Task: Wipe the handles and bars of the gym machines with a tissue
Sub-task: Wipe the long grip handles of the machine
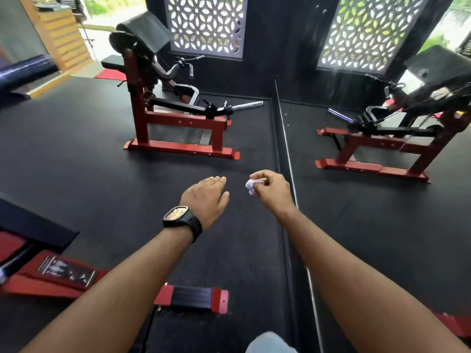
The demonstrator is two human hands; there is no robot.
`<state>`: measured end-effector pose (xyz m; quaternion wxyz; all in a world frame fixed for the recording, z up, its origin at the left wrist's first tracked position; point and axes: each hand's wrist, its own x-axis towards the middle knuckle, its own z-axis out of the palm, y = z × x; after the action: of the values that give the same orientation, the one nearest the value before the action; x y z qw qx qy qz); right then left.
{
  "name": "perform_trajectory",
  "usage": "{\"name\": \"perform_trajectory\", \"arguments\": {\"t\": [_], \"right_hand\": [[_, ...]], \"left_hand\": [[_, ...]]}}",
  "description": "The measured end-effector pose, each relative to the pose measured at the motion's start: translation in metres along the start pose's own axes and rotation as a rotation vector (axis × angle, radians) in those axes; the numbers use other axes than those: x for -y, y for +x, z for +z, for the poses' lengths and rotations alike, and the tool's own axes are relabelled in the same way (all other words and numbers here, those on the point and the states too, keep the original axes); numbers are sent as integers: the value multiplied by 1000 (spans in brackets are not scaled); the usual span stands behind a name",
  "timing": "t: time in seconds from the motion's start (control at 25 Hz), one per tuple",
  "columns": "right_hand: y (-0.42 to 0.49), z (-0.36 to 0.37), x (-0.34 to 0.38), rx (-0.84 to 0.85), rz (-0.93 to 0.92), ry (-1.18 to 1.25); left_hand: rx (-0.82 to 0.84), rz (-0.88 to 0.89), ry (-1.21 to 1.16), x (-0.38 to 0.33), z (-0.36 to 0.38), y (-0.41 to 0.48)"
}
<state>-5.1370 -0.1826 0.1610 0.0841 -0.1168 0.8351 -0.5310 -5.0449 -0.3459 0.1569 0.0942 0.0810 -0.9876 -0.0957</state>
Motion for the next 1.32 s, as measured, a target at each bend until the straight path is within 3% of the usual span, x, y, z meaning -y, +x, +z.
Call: {"name": "perform_trajectory", "arguments": {"t": [0.32, 0.6, 0.84, 1.08, 1.32], "right_hand": [[312, -18, -46, -20, -29, -41], [576, -23, -34, 119, -66, -55], [790, 17, -33, 219, -88, -120], [1019, 74, -14, 266, -34, 15], [1192, 128, -5, 380, -36, 17]], "left_hand": [[109, -71, -16, 15, 72, 277], [111, -231, -68, 36, 97, 514], [28, -402, -147, 99, 143, 714], [-18, -496, -210, 175, 180, 922], [-39, -658, -191, 234, 202, 1068]]}}
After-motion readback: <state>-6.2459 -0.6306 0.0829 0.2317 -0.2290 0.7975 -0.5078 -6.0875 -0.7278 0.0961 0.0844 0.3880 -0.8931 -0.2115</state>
